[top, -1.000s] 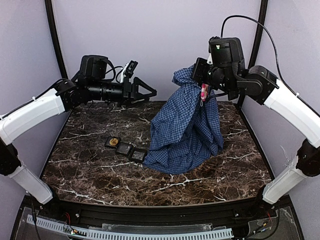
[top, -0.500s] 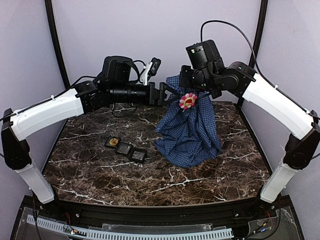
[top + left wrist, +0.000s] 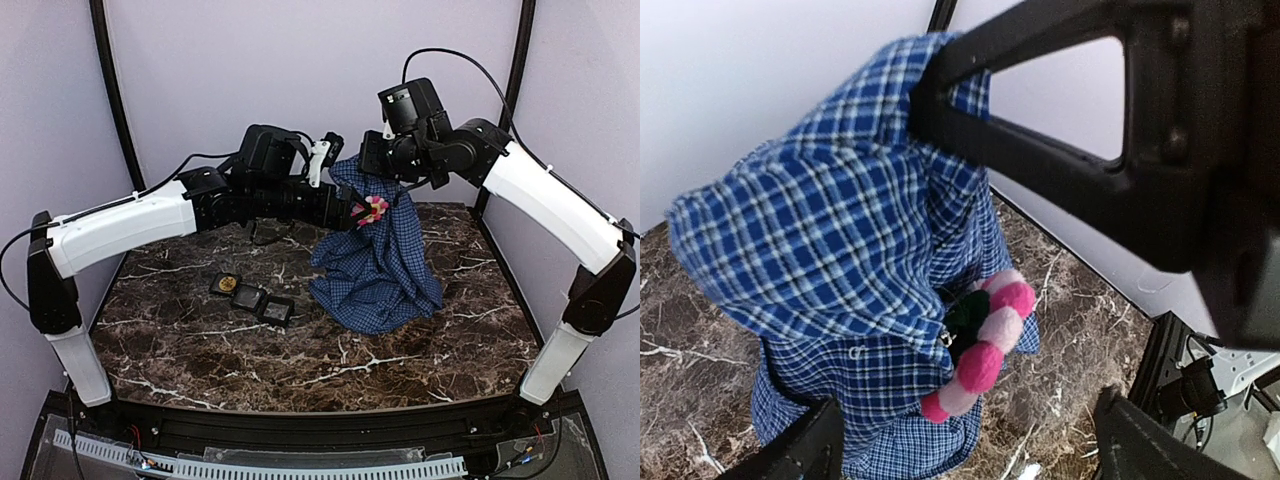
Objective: Remove the brooch from the garment
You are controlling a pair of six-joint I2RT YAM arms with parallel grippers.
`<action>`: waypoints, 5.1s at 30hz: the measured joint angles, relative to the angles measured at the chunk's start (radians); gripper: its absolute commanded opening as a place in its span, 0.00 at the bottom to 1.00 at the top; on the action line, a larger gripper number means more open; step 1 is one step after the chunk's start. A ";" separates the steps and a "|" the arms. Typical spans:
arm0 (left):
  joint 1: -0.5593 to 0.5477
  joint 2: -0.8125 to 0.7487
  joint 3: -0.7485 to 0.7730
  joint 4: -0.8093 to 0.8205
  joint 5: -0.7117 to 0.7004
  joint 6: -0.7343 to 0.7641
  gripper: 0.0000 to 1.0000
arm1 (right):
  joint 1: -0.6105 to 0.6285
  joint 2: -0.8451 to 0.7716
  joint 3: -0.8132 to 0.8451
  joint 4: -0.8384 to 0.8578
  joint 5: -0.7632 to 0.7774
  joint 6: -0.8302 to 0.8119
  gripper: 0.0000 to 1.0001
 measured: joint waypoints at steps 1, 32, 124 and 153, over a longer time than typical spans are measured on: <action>-0.003 0.012 0.003 -0.001 -0.002 0.000 0.79 | -0.002 0.000 0.000 0.000 -0.006 0.002 0.00; 0.302 0.016 -0.053 -0.052 0.004 -0.061 0.76 | -0.153 -0.143 -0.251 0.058 -0.591 0.069 0.00; 0.151 -0.241 -0.452 0.418 0.361 -0.319 0.01 | -0.167 -0.213 -0.502 0.327 -0.629 0.161 0.47; 0.159 -0.187 -0.391 0.364 0.362 -0.319 0.01 | -0.113 -0.343 -0.644 0.495 -0.806 0.462 0.33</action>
